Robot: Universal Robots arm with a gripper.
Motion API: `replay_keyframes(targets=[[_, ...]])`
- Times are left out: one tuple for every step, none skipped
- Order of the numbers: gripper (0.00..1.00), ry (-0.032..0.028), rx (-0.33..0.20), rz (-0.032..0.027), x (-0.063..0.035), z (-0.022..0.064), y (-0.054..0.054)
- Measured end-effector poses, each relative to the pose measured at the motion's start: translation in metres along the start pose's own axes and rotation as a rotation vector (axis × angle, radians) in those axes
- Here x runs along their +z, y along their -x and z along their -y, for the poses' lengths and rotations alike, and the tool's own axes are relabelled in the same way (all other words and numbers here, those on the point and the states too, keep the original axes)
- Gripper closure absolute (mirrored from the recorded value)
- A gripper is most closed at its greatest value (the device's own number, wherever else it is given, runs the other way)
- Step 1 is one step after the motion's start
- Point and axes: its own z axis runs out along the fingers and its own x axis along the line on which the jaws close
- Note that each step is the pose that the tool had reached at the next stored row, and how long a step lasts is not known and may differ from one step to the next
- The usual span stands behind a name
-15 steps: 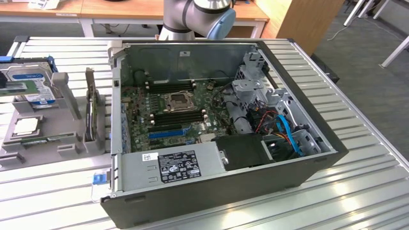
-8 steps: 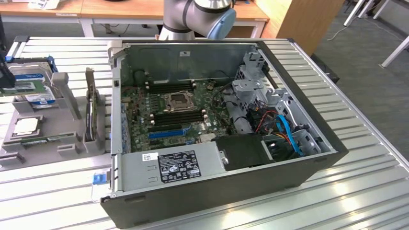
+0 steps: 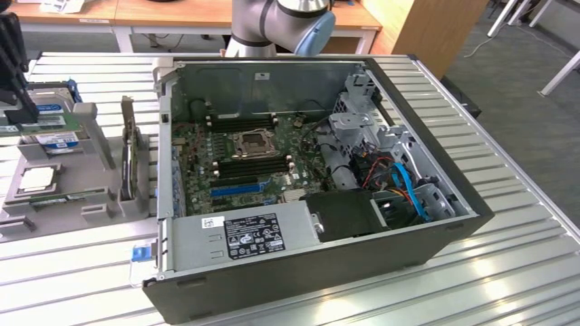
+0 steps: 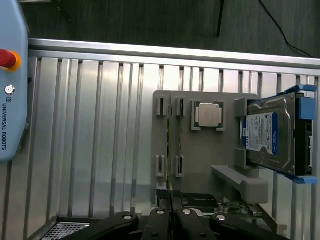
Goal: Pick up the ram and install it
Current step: 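Pick up the ram and move it above insertion slot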
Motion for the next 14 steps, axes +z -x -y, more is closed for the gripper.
replay_keyframes(targets=[[0.89,0.0001,0.000,0.0000,-0.0001,0.0018,0.000],[0.89,0.0002,0.000,-0.0001,-0.0003,0.0037,0.000],[0.89,0.0001,0.000,0.0000,-0.0003,0.0057,0.000],[0.89,0.0001,0.000,0.0000,-0.0004,0.0077,0.000],[0.89,0.0001,0.000,-0.0001,-0.0006,0.0098,0.000],[0.89,0.0001,0.000,-0.0001,-0.0007,0.0120,0.000],[0.89,0.0000,0.000,0.0000,-0.0007,0.0144,0.000],[0.89,0.0000,0.000,0.0000,-0.0008,0.0165,-0.001],[0.89,0.0001,0.000,0.0000,-0.0010,0.0191,-0.001],[0.89,0.0001,0.000,0.0000,-0.0011,0.0217,-0.001],[0.89,0.0001,0.000,-0.0001,-0.0013,0.0242,-0.001],[0.89,0.0001,0.000,-0.0001,-0.0014,0.0268,-0.001],[0.89,0.0001,0.000,-0.0001,-0.0015,0.0292,-0.001],[0.89,0.0001,0.000,-0.0001,-0.0017,0.0319,-0.001]])
